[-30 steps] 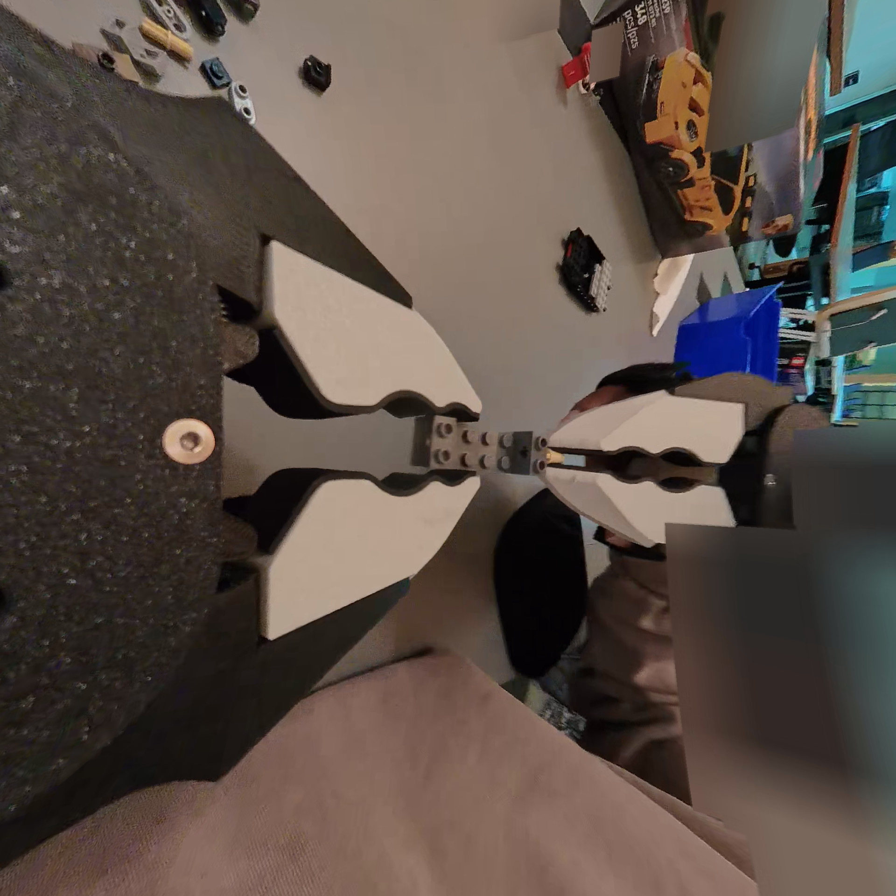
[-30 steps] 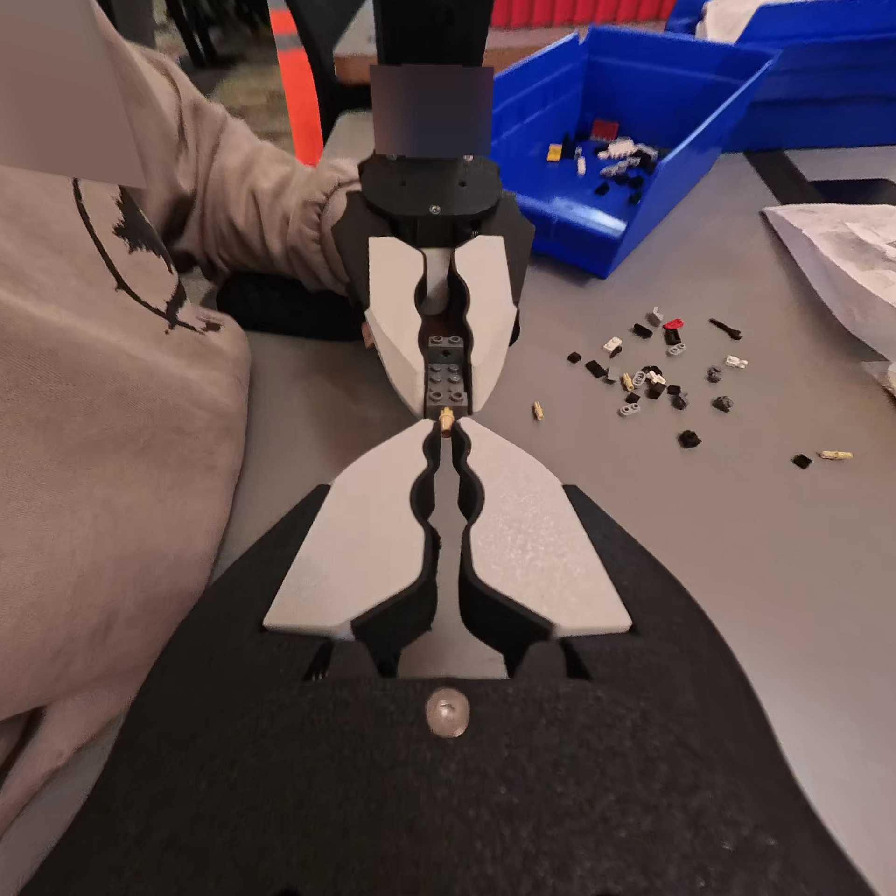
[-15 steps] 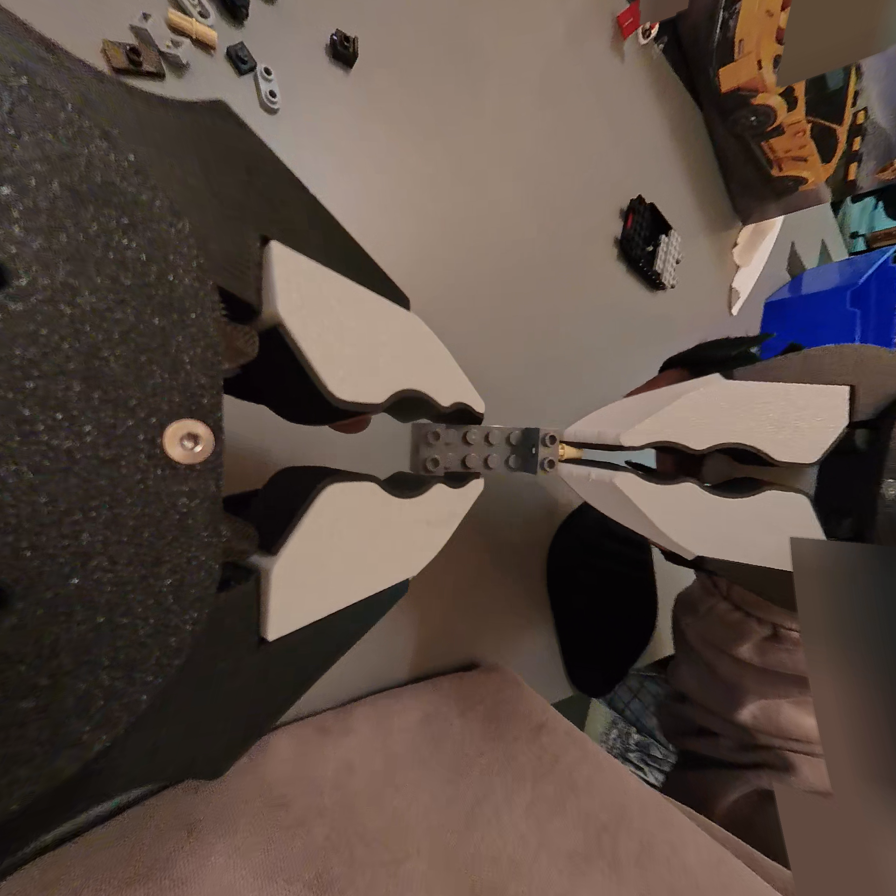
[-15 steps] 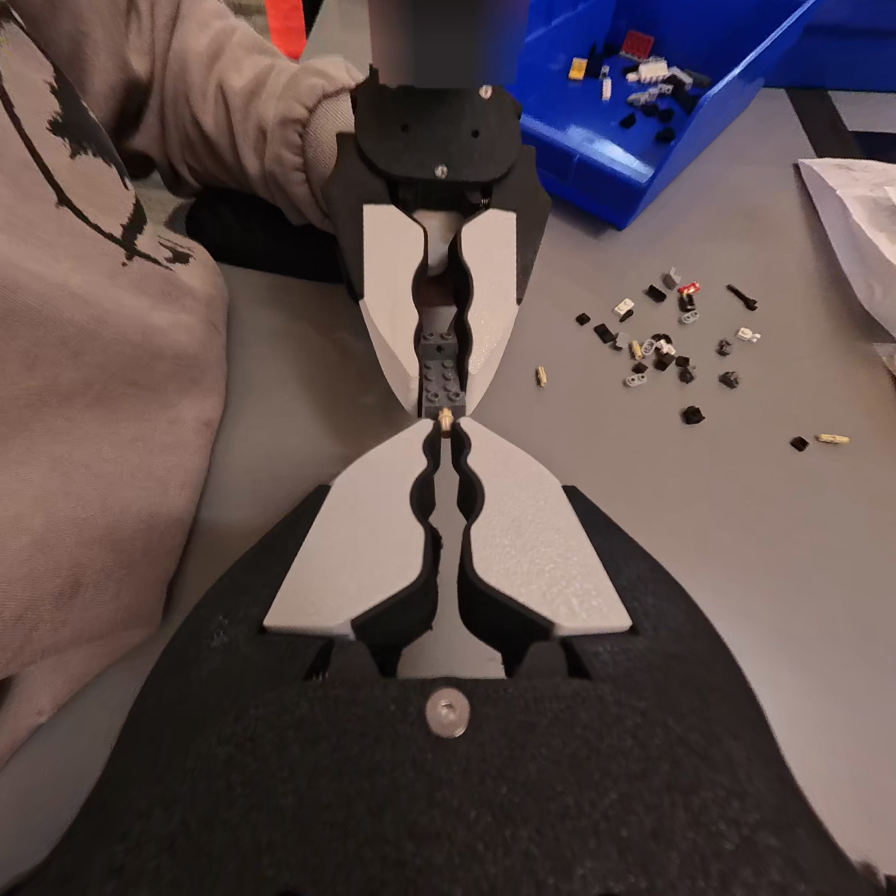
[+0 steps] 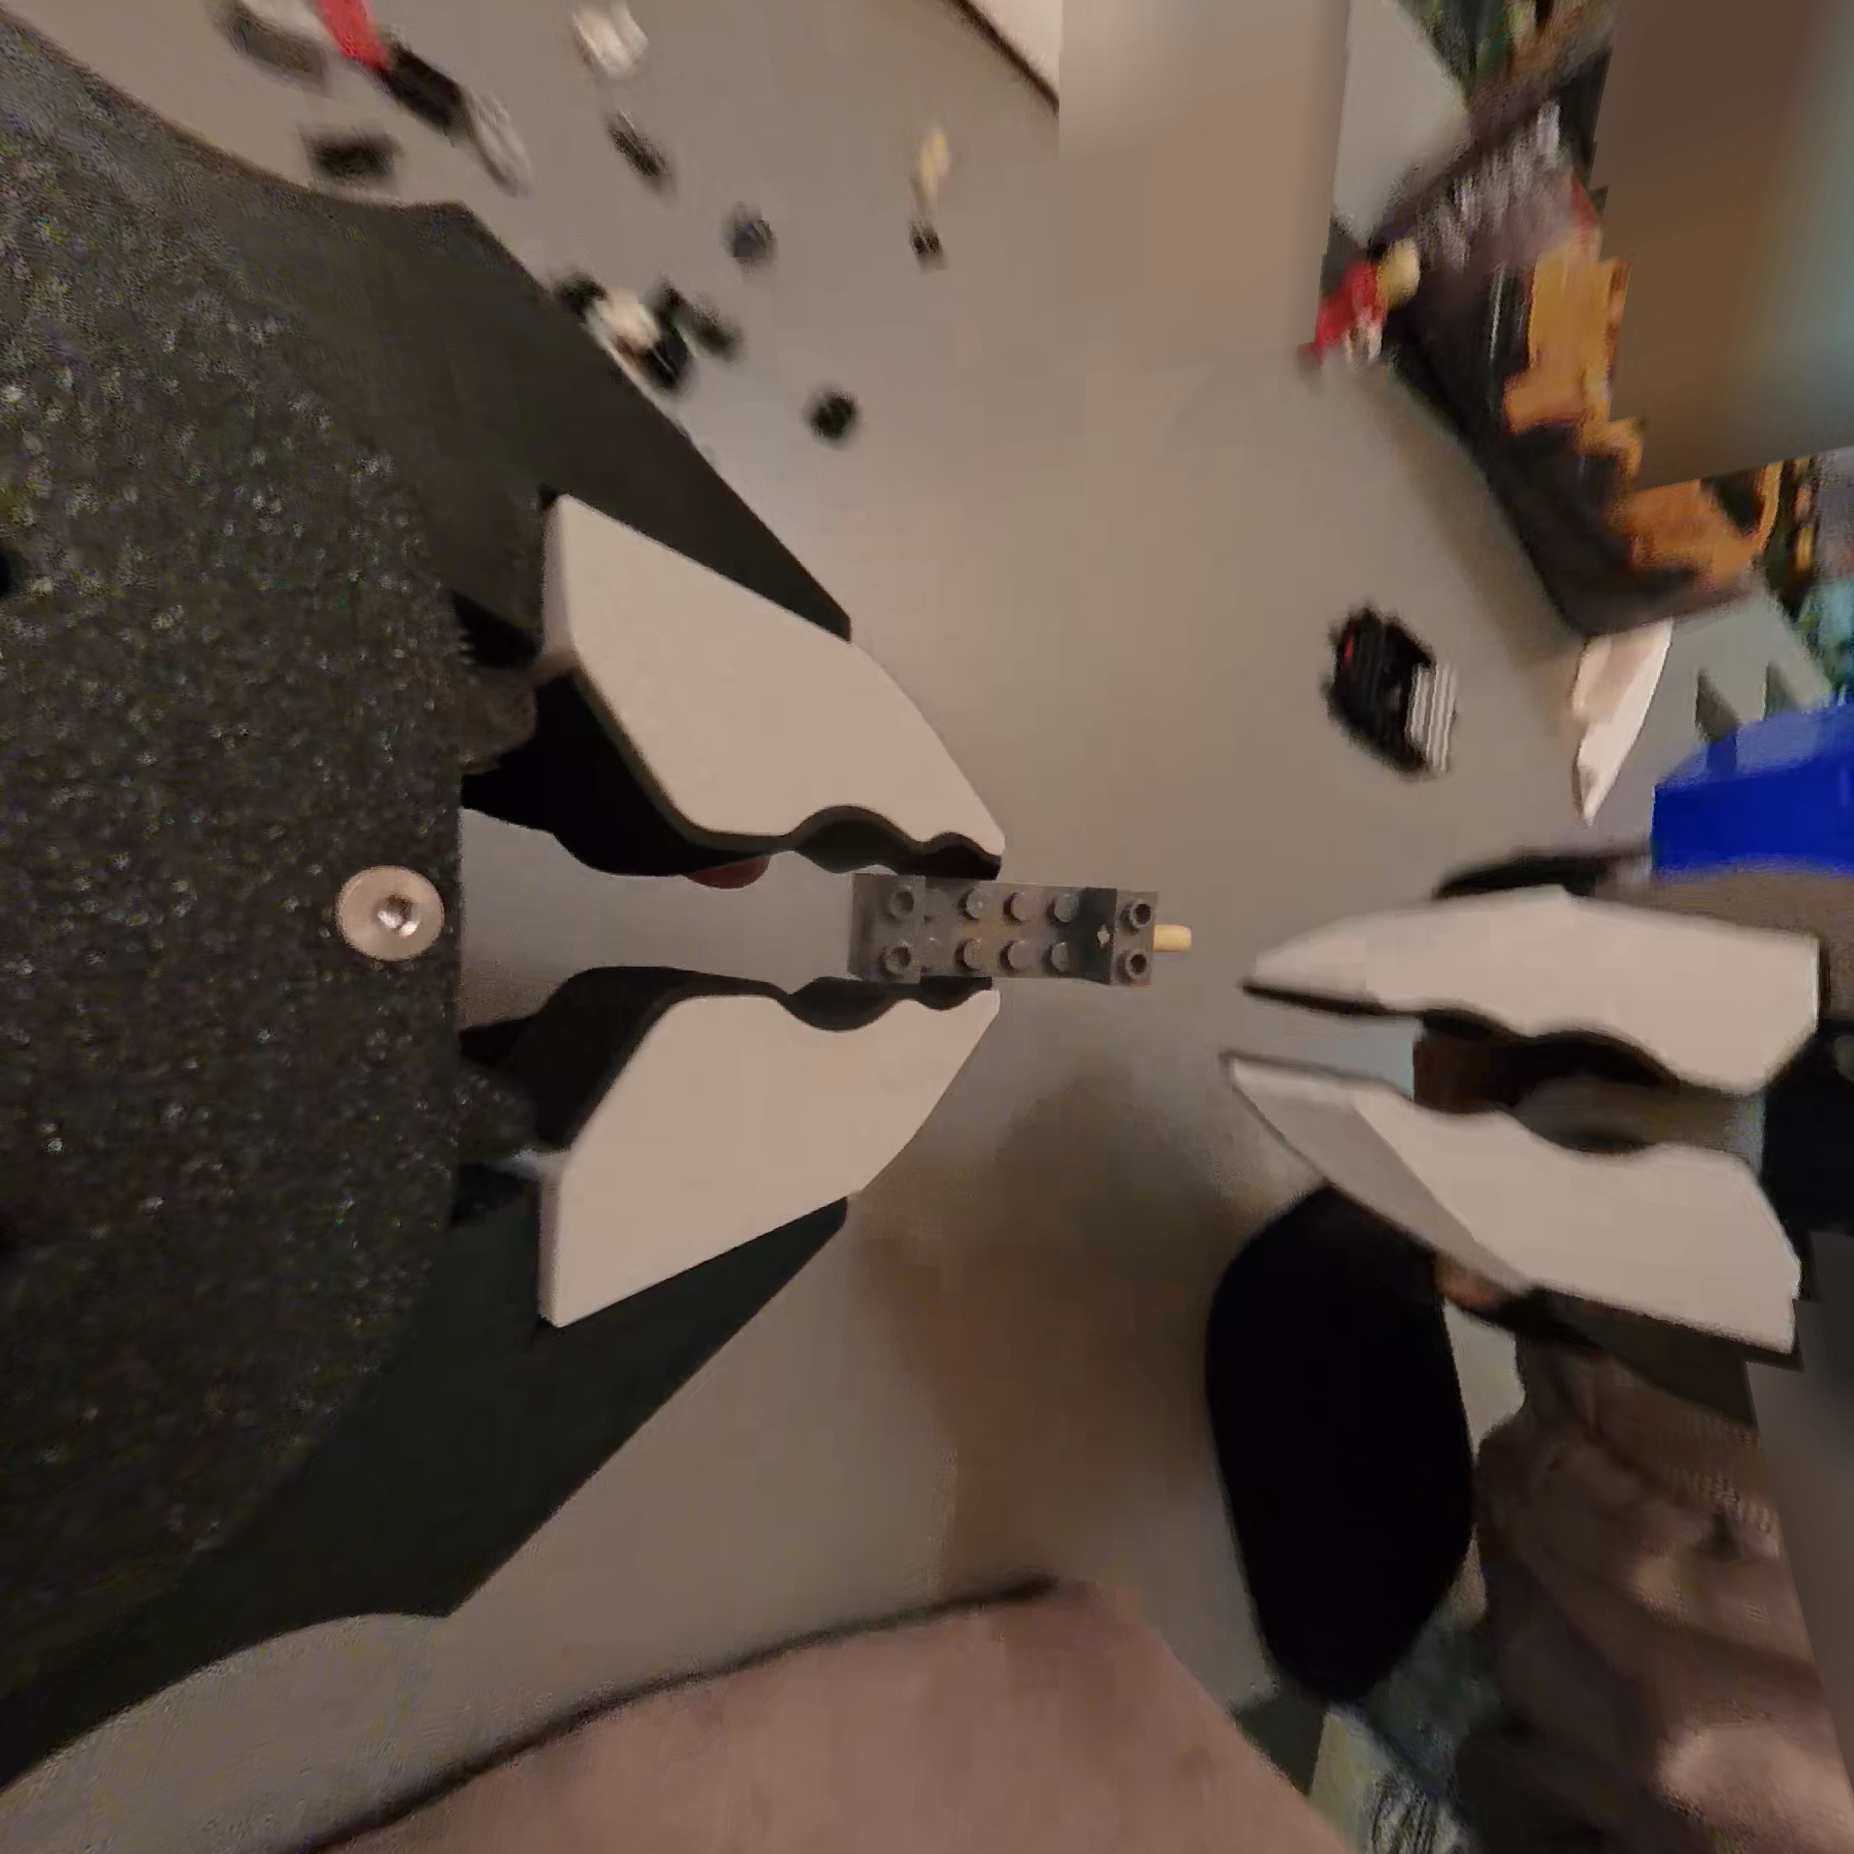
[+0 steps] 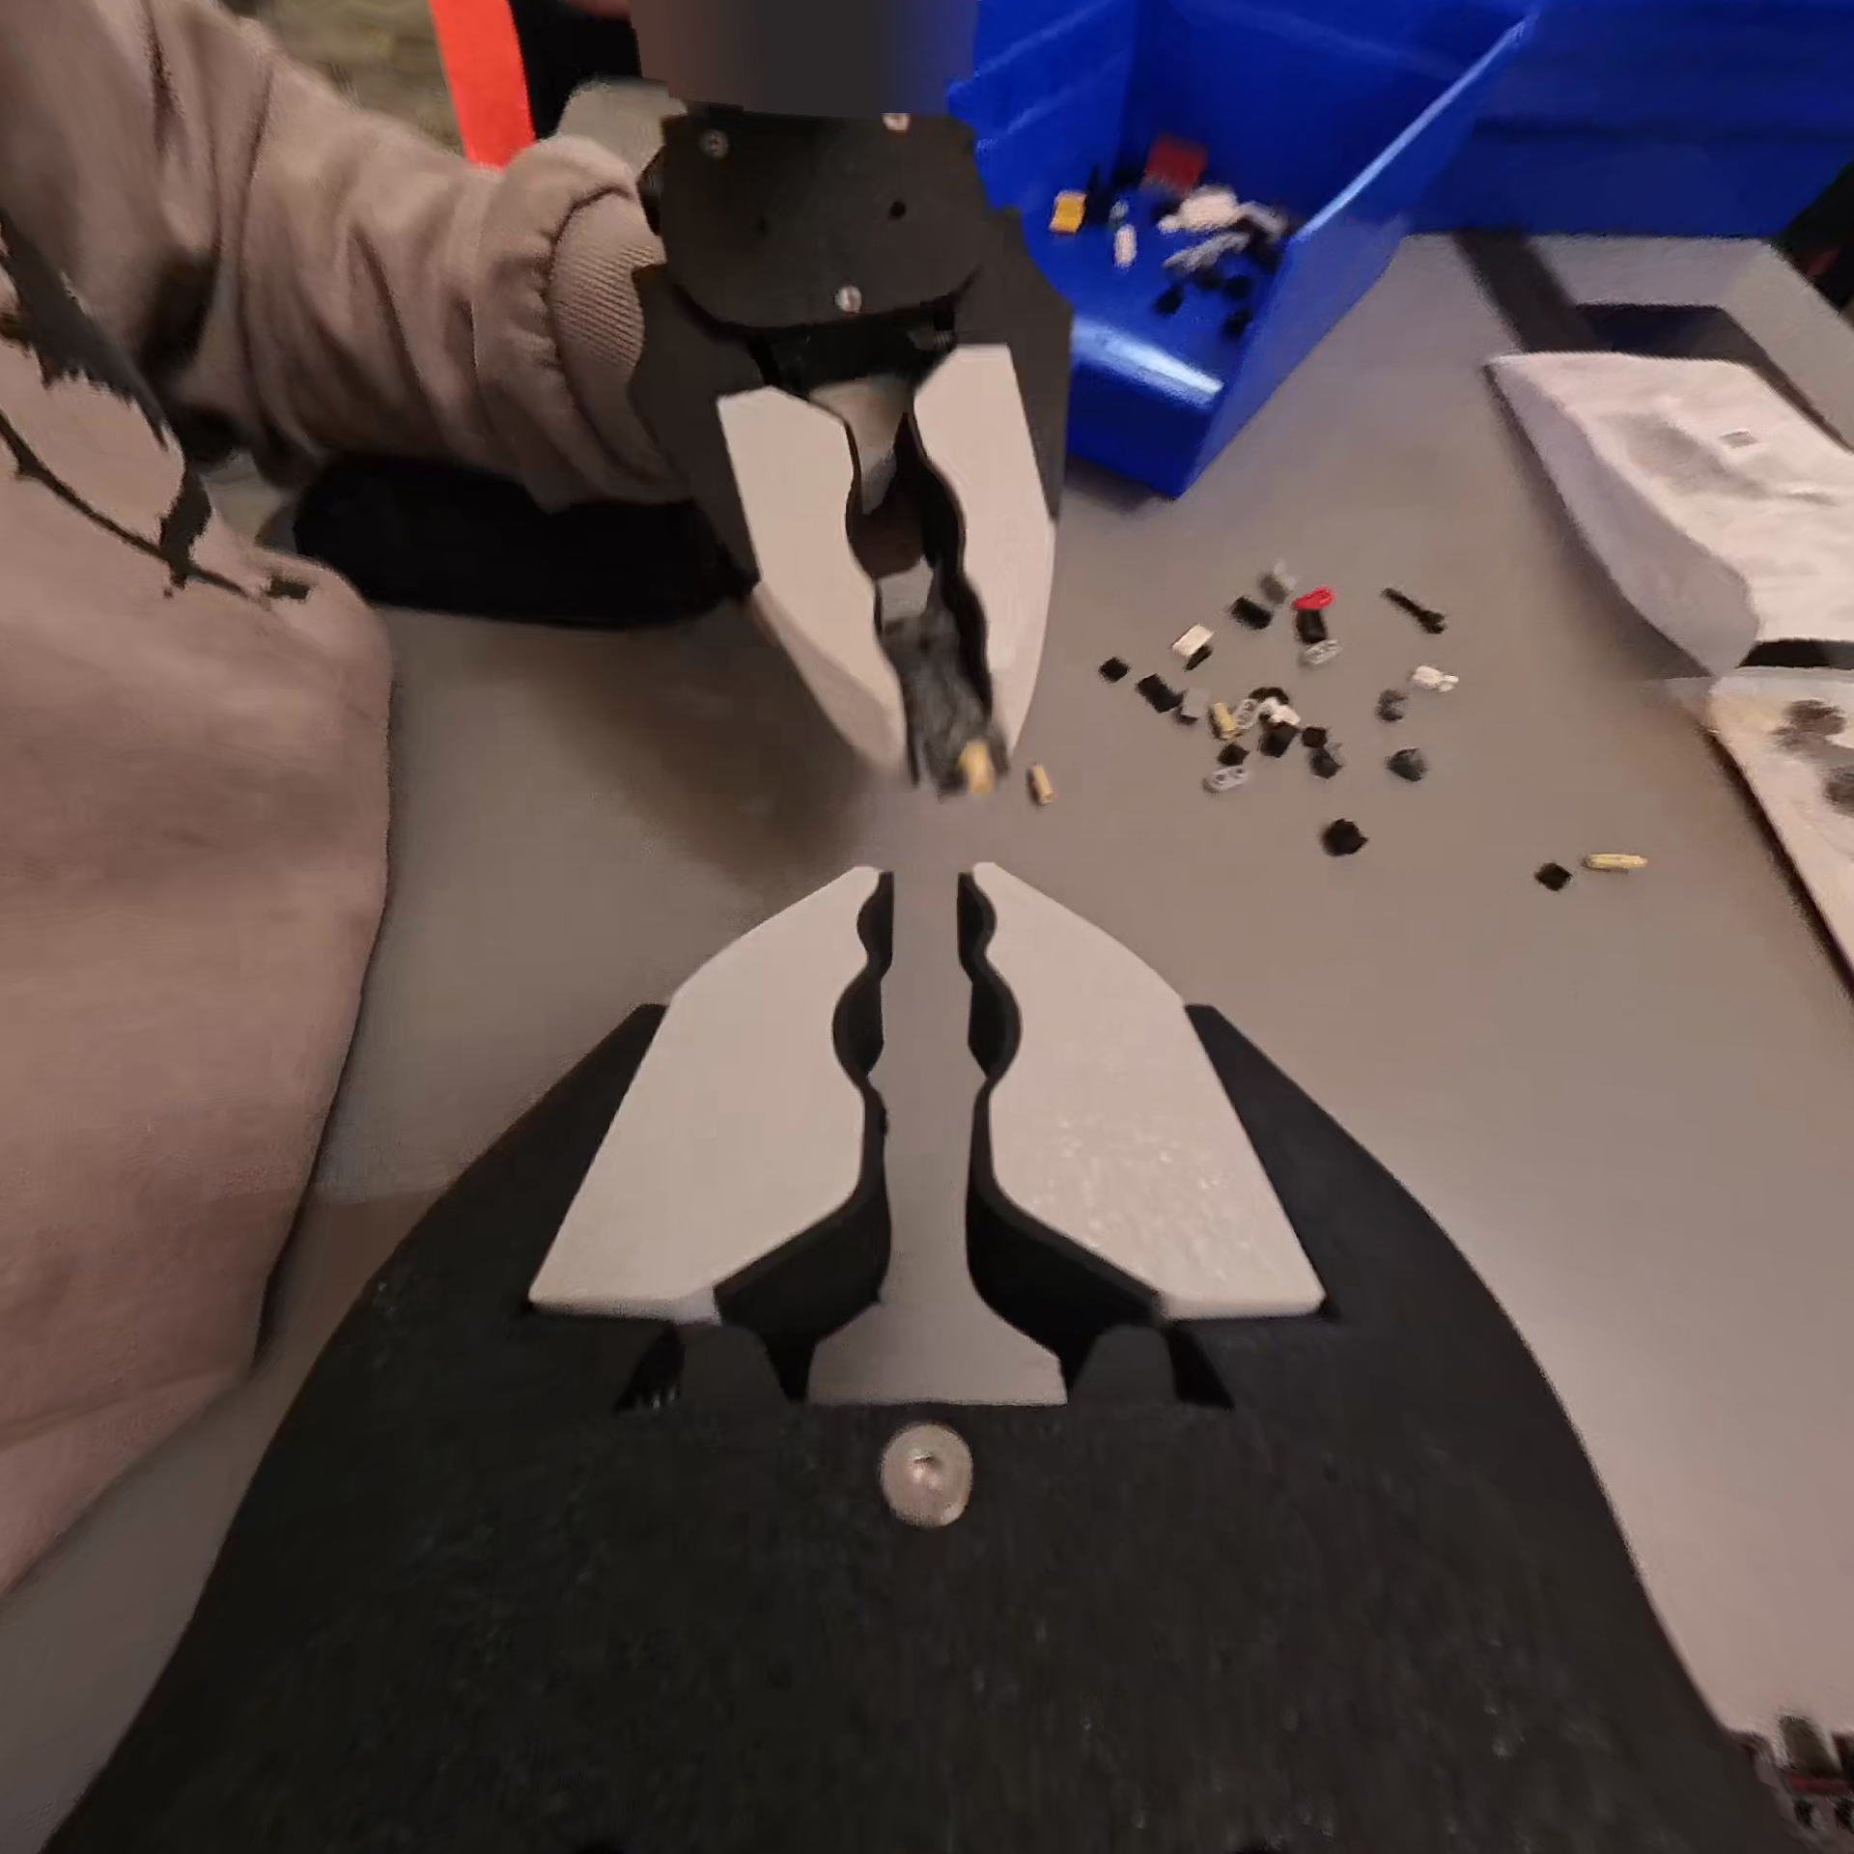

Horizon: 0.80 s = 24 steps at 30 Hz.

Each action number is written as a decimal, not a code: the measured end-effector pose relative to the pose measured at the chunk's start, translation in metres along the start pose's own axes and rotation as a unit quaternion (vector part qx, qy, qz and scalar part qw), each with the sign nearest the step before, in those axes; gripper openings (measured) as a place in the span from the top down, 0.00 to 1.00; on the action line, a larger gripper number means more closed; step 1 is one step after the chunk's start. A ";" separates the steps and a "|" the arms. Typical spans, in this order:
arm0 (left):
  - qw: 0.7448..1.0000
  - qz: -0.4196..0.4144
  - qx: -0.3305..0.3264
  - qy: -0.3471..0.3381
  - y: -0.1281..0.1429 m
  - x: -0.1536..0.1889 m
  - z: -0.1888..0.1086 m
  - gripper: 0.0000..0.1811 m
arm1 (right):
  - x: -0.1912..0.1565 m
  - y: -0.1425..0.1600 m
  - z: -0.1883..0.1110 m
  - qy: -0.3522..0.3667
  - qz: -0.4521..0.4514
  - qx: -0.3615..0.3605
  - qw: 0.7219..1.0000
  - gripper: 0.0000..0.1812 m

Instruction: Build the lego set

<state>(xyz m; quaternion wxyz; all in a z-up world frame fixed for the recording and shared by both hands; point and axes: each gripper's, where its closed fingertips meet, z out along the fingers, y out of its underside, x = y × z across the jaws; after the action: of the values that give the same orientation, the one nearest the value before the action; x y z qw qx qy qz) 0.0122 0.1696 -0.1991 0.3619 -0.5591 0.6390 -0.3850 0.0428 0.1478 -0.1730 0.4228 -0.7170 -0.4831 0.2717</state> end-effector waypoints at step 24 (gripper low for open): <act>0.991 0.002 -0.135 -0.010 0.060 -0.020 -0.024 0.87 | 0.018 0.096 0.029 -0.003 -0.026 -0.152 0.988 0.91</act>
<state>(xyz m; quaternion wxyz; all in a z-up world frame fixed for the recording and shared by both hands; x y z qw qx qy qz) -0.0329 0.1965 -0.2422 0.2903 -0.6057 0.6822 -0.2890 0.0713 0.1571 -0.2707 0.3146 -0.7591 -0.5385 0.1863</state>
